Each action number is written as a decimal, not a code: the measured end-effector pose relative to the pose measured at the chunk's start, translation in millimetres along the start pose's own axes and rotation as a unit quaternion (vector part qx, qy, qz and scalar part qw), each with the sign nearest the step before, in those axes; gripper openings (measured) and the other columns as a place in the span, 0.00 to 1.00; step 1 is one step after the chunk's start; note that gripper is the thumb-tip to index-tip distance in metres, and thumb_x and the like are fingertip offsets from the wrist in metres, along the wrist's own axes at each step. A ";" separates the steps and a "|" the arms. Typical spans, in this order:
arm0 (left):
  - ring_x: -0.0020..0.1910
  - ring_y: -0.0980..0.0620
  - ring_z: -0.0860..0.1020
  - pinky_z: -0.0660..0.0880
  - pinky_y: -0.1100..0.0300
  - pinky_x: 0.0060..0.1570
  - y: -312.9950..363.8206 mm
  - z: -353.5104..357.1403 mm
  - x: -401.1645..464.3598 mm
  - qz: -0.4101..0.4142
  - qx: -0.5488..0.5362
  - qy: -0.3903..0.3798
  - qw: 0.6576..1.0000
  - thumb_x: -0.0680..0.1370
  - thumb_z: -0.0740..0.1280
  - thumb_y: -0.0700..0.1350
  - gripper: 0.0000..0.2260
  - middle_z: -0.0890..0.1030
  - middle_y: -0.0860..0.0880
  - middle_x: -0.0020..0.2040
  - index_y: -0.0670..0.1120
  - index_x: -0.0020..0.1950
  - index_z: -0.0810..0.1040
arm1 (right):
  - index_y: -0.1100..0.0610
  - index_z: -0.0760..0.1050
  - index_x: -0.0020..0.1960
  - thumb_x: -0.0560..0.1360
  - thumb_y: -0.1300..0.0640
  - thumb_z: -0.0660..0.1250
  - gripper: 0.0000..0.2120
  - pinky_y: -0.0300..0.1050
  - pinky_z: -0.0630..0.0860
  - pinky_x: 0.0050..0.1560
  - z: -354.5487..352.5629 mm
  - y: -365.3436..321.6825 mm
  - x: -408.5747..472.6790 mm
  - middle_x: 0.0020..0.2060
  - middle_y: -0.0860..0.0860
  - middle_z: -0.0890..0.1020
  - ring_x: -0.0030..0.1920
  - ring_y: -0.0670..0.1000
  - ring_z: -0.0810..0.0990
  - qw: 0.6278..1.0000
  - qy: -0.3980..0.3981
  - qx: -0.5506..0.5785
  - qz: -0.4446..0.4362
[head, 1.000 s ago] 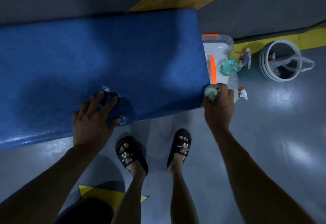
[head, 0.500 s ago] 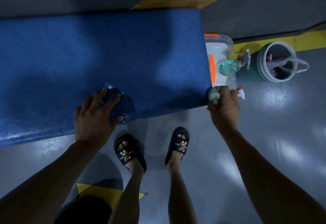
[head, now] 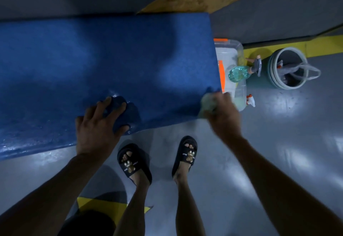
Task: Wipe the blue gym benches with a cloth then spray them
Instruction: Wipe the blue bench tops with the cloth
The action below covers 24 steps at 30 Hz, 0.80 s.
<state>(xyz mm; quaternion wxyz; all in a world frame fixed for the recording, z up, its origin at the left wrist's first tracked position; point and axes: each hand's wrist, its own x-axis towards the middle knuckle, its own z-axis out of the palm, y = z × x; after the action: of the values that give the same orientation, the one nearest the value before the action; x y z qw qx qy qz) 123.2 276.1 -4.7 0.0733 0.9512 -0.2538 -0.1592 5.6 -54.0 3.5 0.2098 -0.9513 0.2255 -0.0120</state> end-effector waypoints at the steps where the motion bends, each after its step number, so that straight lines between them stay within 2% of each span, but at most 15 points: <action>1: 0.64 0.35 0.70 0.70 0.40 0.51 -0.7 -0.1 0.5 0.000 0.001 -0.001 1.000 0.70 0.75 0.56 0.31 0.70 0.43 0.71 0.53 0.71 0.72 | 0.52 0.69 0.57 0.72 0.52 0.65 0.15 0.42 0.66 0.41 -6.1 13.9 12.9 0.52 0.53 0.72 0.47 0.57 0.75 0.996 0.044 -0.004 0.073; 3: 0.63 0.36 0.71 0.70 0.40 0.51 -0.4 -0.7 1.5 -0.002 -0.001 -0.003 1.000 0.69 0.75 0.56 0.30 0.71 0.44 0.71 0.53 0.70 0.73 | 0.56 0.69 0.58 0.72 0.54 0.65 0.17 0.43 0.65 0.43 -5.4 23.2 31.3 0.54 0.57 0.72 0.50 0.61 0.75 0.969 0.098 -0.011 0.226; 5: 0.62 0.36 0.71 0.70 0.40 0.51 0.2 -1.0 2.3 -0.004 -0.002 -0.006 1.000 0.69 0.75 0.56 0.30 0.71 0.43 0.70 0.53 0.70 0.73 | 0.58 0.70 0.58 0.72 0.55 0.65 0.16 0.48 0.69 0.44 11.9 -0.2 35.4 0.53 0.58 0.73 0.50 0.62 0.76 0.949 0.131 -0.013 0.288; 6: 0.62 0.36 0.71 0.70 0.40 0.51 0.5 -1.0 2.5 -0.005 -0.002 -0.008 1.000 0.69 0.75 0.56 0.30 0.71 0.43 0.70 0.53 0.70 0.73 | 0.58 0.71 0.56 0.72 0.56 0.65 0.15 0.50 0.70 0.43 24.5 -20.8 31.5 0.51 0.58 0.74 0.48 0.62 0.76 0.953 0.145 -0.013 0.265; 8: 0.63 0.36 0.71 0.70 0.40 0.51 0.7 -0.8 2.4 -0.008 -0.003 -0.008 1.000 0.70 0.75 0.55 0.29 0.71 0.43 0.70 0.53 0.70 0.73 | 0.58 0.73 0.54 0.70 0.60 0.67 0.13 0.50 0.71 0.44 49.9 -72.2 13.9 0.48 0.56 0.74 0.46 0.59 0.75 0.982 0.133 0.019 0.131; 10: 0.63 0.36 0.71 0.69 0.41 0.51 1.0 -0.6 2.3 -0.010 -0.004 -0.007 1.000 0.69 0.75 0.55 0.30 0.71 0.43 0.70 0.53 0.70 0.73 | 0.56 0.72 0.57 0.69 0.59 0.70 0.18 0.47 0.75 0.43 67.5 -118.3 -10.6 0.50 0.55 0.73 0.47 0.56 0.75 0.998 0.023 0.032 -0.039; 12: 0.63 0.36 0.70 0.69 0.41 0.51 1.8 -0.7 2.9 -0.010 -0.004 -0.009 1.000 0.69 0.75 0.55 0.30 0.71 0.43 0.70 0.53 0.70 0.73 | 0.53 0.68 0.61 0.69 0.55 0.72 0.23 0.45 0.78 0.39 69.6 -135.1 -22.7 0.54 0.55 0.72 0.50 0.55 0.75 0.982 -0.080 0.009 -0.173; 14: 0.63 0.37 0.70 0.69 0.41 0.51 1.4 -0.8 2.4 -0.013 0.001 -0.012 1.000 0.69 0.75 0.55 0.30 0.70 0.44 0.70 0.53 0.70 0.73 | 0.51 0.67 0.61 0.70 0.52 0.69 0.22 0.48 0.79 0.37 58.0 -114.5 -6.9 0.54 0.55 0.72 0.49 0.56 0.76 0.972 -0.106 -0.023 -0.210; 15: 0.63 0.37 0.70 0.69 0.41 0.51 1.3 -0.4 2.2 -0.014 0.000 -0.011 1.000 0.70 0.75 0.55 0.30 0.70 0.44 0.71 0.53 0.70 0.72 | 0.51 0.68 0.61 0.70 0.52 0.67 0.21 0.49 0.79 0.37 49.3 -96.3 6.0 0.53 0.55 0.72 0.48 0.57 0.76 0.977 -0.096 -0.038 -0.186; 17: 0.63 0.37 0.70 0.69 0.40 0.51 1.7 0.5 2.8 -0.012 -0.004 -0.006 1.000 0.69 0.75 0.55 0.30 0.71 0.44 0.70 0.54 0.69 0.73 | 0.53 0.70 0.59 0.70 0.52 0.69 0.20 0.47 0.76 0.39 25.7 -49.4 36.2 0.53 0.55 0.72 0.46 0.58 0.76 0.995 -0.037 -0.047 -0.077; 20: 0.63 0.37 0.70 0.69 0.40 0.51 1.2 1.1 3.9 -0.015 0.002 -0.008 1.000 0.69 0.76 0.55 0.30 0.71 0.44 0.70 0.54 0.69 0.74 | 0.57 0.70 0.60 0.70 0.55 0.68 0.20 0.46 0.73 0.43 -3.1 -2.1 68.2 0.55 0.58 0.72 0.47 0.58 0.75 0.993 0.059 -0.038 0.091; 22: 0.65 0.37 0.70 0.69 0.40 0.52 1.2 1.6 3.5 -0.016 -0.001 -0.010 1.000 0.69 0.75 0.55 0.29 0.70 0.45 0.71 0.54 0.69 0.73 | 0.58 0.72 0.60 0.71 0.57 0.66 0.18 0.46 0.71 0.44 7.2 -10.0 69.1 0.54 0.59 0.72 0.48 0.60 0.75 0.981 0.111 -0.020 0.156; 24: 0.66 0.37 0.69 0.68 0.40 0.53 2.1 1.5 3.6 -0.021 -0.007 -0.016 1.000 0.70 0.75 0.55 0.29 0.69 0.45 0.72 0.55 0.70 0.72 | 0.58 0.72 0.61 0.70 0.55 0.69 0.20 0.46 0.71 0.45 35.6 -44.9 53.2 0.54 0.58 0.72 0.48 0.59 0.75 0.976 0.131 0.003 0.172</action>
<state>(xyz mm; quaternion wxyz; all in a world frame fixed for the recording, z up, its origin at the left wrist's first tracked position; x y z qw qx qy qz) 124.6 272.3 -6.6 0.0726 0.9531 -0.2339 -0.1779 76.6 -26.7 -14.6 0.1801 -0.8877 0.4115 -0.1013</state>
